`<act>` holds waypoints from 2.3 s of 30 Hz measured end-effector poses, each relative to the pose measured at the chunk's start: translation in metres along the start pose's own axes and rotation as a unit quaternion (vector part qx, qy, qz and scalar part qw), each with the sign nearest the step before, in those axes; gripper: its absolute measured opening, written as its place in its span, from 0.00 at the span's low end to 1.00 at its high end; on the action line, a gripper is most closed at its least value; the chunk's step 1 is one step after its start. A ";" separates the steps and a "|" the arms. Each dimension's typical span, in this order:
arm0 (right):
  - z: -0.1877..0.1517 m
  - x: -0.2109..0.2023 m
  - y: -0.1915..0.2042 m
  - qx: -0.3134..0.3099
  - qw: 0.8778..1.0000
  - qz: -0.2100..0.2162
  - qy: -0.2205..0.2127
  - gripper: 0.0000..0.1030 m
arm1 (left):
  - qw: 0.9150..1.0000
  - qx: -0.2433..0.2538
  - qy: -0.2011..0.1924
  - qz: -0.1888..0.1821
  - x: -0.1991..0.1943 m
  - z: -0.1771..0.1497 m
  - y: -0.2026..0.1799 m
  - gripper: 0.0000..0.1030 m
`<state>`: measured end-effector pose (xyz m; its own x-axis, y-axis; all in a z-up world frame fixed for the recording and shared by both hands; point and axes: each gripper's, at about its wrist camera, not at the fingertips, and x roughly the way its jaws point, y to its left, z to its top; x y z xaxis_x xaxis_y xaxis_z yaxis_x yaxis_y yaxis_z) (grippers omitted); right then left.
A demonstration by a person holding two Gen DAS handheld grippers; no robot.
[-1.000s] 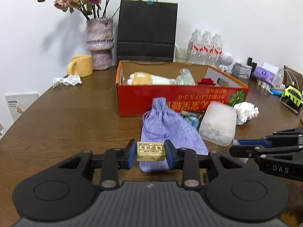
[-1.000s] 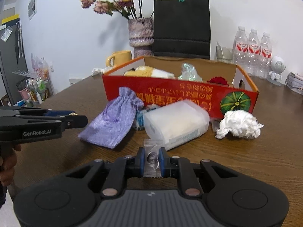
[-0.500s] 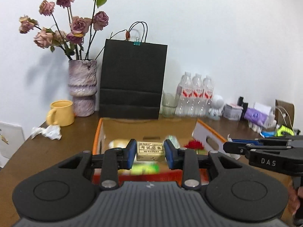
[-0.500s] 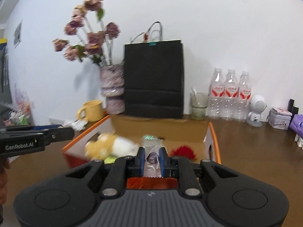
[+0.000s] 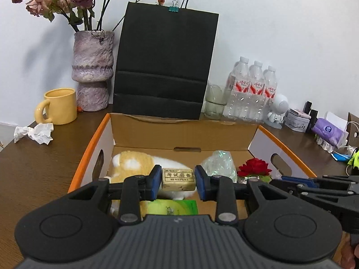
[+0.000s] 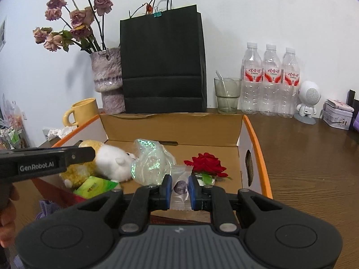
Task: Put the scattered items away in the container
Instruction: 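Carry the gold block and clear packet into the box and release them, then grasp the lavender pouch with the left gripper while the right grasps the crumpled tissue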
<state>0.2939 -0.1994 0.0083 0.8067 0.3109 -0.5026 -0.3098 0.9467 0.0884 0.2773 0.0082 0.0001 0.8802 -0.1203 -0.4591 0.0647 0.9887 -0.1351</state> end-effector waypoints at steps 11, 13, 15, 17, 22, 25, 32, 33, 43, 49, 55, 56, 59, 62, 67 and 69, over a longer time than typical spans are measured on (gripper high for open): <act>0.000 -0.009 0.002 -0.001 1.000 -0.013 -0.004 0.98 | 0.999 0.006 0.001 0.040 -0.008 -0.004 -0.001 1.00; 0.000 -0.008 0.001 -0.001 1.000 -0.017 -0.002 0.98 | 0.999 0.005 0.002 0.042 -0.008 -0.004 -0.001 1.00; 0.000 -0.008 0.000 0.002 1.000 -0.018 0.000 0.98 | 0.999 0.004 0.002 0.042 -0.008 -0.004 -0.001 1.00; 0.000 -0.008 -0.001 0.003 1.000 -0.018 0.000 0.98 | 0.999 0.005 0.002 0.043 -0.008 -0.004 -0.001 1.00; -0.001 -0.009 0.000 0.002 1.000 -0.018 -0.001 0.98 | 0.999 0.007 0.004 0.044 -0.007 -0.006 -0.003 1.00; -0.001 -0.009 0.000 0.002 1.000 -0.019 -0.001 0.98 | 0.999 0.008 0.004 0.043 -0.007 -0.006 -0.004 1.00; 0.000 -0.012 0.001 0.003 1.000 -0.016 -0.003 0.98 | 0.999 0.011 -0.005 0.040 -0.014 -0.004 -0.008 1.00; 0.000 -0.014 0.002 0.003 1.000 -0.015 -0.005 0.98 | 0.999 0.012 -0.008 0.041 -0.016 -0.004 -0.009 1.00; 0.002 -0.046 0.007 0.003 0.999 -0.015 -0.032 1.00 | 0.999 0.024 -0.023 0.043 -0.053 -0.005 -0.010 1.00; -0.009 -0.072 0.011 -0.003 0.999 -0.019 -0.034 1.00 | 0.998 0.030 -0.027 0.041 -0.081 -0.011 -0.011 1.00; -0.026 -0.097 0.010 -0.007 0.999 -0.031 -0.029 1.00 | 0.999 0.032 -0.022 0.037 -0.105 -0.022 -0.008 1.00; -0.029 -0.101 0.009 -0.007 0.999 -0.034 -0.027 1.00 | 0.999 0.031 -0.021 0.037 -0.109 -0.024 -0.007 1.00; -0.040 -0.111 0.008 -0.007 0.999 -0.040 -0.020 1.00 | 0.999 0.026 -0.019 0.036 -0.120 -0.031 -0.002 1.00; -0.051 -0.120 0.006 -0.009 0.999 -0.045 -0.013 1.00 | 0.999 0.022 -0.014 0.037 -0.130 -0.038 0.003 1.00; -0.071 -0.134 0.003 -0.009 0.999 -0.047 -0.006 1.00 | 0.999 0.016 -0.002 0.037 -0.143 -0.052 0.012 1.00; -0.079 -0.136 0.002 -0.008 0.999 -0.047 0.001 1.00 | 0.999 0.016 0.005 0.037 -0.146 -0.059 0.014 1.00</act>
<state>0.1442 -0.2462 0.0092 0.8317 0.2205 -0.5096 -0.2407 0.9702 0.0270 0.1218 0.0340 0.0134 0.8785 -0.0479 -0.4752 0.0147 0.9972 -0.0732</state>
